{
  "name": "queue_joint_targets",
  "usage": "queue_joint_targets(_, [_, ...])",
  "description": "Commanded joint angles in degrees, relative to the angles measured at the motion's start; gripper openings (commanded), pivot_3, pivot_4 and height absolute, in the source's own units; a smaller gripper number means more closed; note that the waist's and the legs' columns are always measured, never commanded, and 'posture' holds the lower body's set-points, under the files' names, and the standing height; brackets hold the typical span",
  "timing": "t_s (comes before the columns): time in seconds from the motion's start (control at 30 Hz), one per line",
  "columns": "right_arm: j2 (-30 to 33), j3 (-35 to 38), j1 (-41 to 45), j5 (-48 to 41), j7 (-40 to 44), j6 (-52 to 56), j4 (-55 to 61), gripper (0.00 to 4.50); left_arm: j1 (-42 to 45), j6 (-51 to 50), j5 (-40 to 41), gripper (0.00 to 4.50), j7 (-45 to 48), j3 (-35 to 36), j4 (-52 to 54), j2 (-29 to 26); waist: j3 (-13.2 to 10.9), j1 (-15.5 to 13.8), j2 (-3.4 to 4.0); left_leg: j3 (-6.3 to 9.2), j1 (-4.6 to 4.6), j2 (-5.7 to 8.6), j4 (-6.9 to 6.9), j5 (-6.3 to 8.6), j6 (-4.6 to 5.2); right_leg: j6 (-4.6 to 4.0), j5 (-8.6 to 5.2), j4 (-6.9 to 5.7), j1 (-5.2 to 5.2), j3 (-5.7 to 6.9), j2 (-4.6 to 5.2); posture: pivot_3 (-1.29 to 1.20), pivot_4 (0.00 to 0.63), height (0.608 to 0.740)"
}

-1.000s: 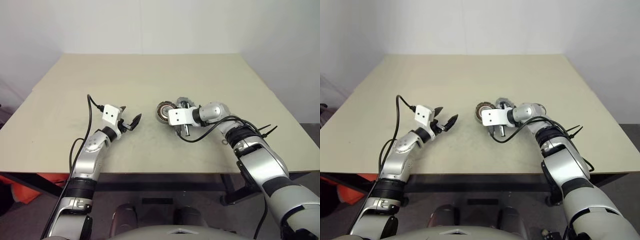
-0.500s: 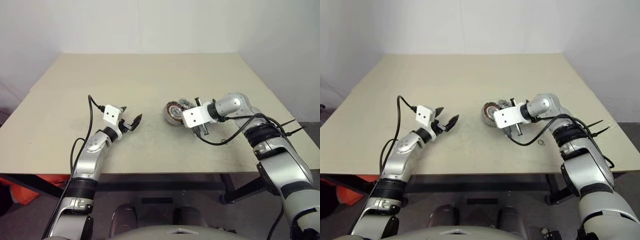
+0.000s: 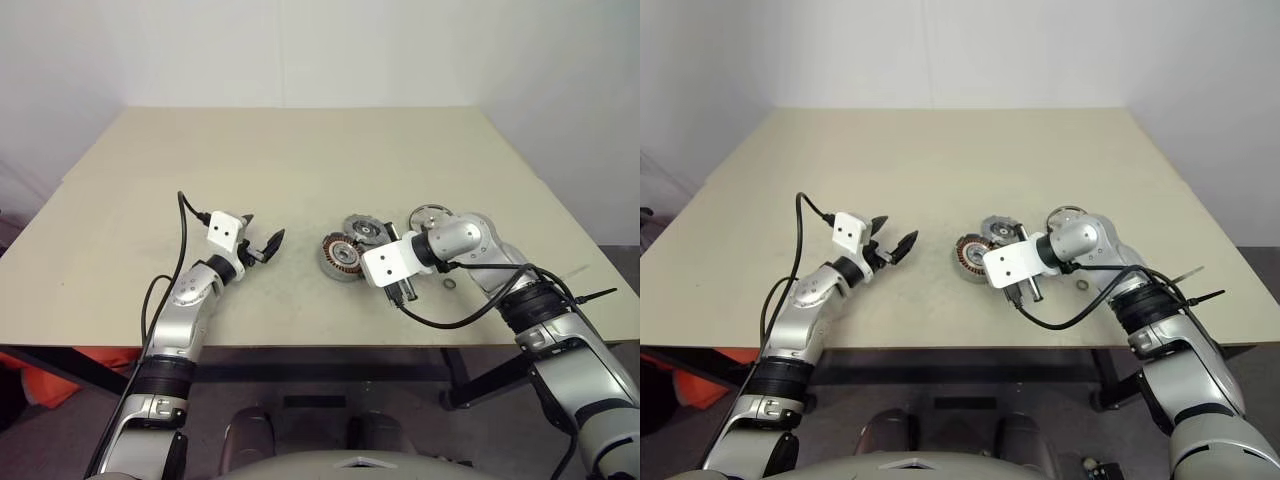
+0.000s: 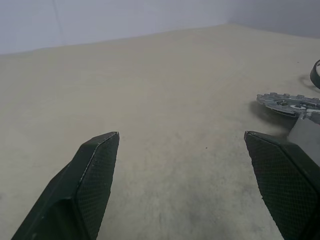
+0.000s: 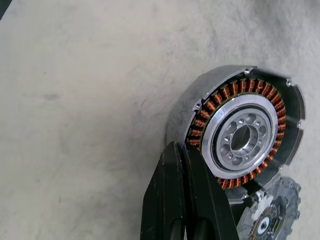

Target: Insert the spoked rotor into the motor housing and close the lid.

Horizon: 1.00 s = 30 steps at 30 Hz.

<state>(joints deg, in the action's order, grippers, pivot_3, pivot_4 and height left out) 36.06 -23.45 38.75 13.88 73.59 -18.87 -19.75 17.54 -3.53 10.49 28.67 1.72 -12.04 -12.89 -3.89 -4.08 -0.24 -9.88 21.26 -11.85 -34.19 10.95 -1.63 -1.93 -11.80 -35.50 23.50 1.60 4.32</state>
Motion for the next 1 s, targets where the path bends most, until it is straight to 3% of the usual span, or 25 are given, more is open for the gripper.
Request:
queue_joint_targets(0.03, [0.77,0.51,0.57,-0.08,-0.74,0.98,1.69,0.42,0.77,1.06,0.14,4.25,0.23,-0.09,0.98,-0.13,0.00,0.00,0.00,0.00,0.00,0.00,0.00,0.00,0.00,0.00,0.00,0.00,0.00,0.00,0.00,0.00,0.000,0.740])
queue_joint_targets(0.17, [0.42,1.18,-0.24,-1.03,-1.45,2.18,3.59,1.63,0.86,1.00,0.10,4.25,0.34,-0.02,0.91,-0.30,0.00,0.00,0.00,0.00,-0.07,0.00,0.00,0.00,0.00,0.00,0.00,0.00,-0.08,0.00,0.00,0.00,0.000,0.740])
queue_joint_targets(0.27, [0.41,2.12,-0.52,-2.74,-1.26,4.11,5.52,2.79,0.78,0.84,0.14,4.25,0.45,-0.03,0.99,-0.40,0.00,0.00,0.00,0.00,-0.08,0.00,0.00,0.00,0.00,0.00,0.00,0.00,-0.08,0.00,0.00,0.00,0.000,0.740])
queue_joint_targets(0.43, [-0.02,6.57,-3.66,-10.06,-1.80,14.82,12.16,4.48,0.45,0.57,0.30,4.25,0.86,-0.28,1.33,-0.34,0.00,-0.05,0.00,0.01,-0.10,0.00,0.00,0.00,0.00,0.00,0.00,0.00,-0.10,0.00,0.00,0.00,0.000,0.740])
queue_joint_targets(0.6, [-3.01,15.54,-9.69,-14.27,-13.84,27.67,13.62,4.48,-0.29,-1.32,2.04,4.25,4.06,-1.28,3.38,-0.37,0.01,-0.21,0.00,0.02,-0.18,0.02,0.01,-0.01,-0.01,0.02,0.00,0.05,-0.21,-0.01,0.01,0.00,0.000,0.740])
queue_joint_targets(0.77, [-2.40,25.09,-19.27,-22.04,-17.81,34.77,18.41,4.48,-0.17,-4.52,4.25,4.25,9.89,-3.39,5.29,-1.65,0.02,-1.27,0.02,0.01,-0.18,0.02,0.10,0.00,-0.02,0.03,-0.01,0.16,-0.23,-0.01,0.01,0.00,0.000,0.740])
queue_joint_targets(1.0, [0.28,32.11,-27.07,-25.98,-20.91,37.28,18.63,4.48,2.46,-5.17,4.08,4.25,12.54,-4.87,2.92,-1.45,0.04,-1.47,0.07,-0.01,-0.29,0.03,0.13,-0.03,-0.06,0.38,-0.19,0.18,-0.28,-0.02,0.00,0.00,0.000,0.740])
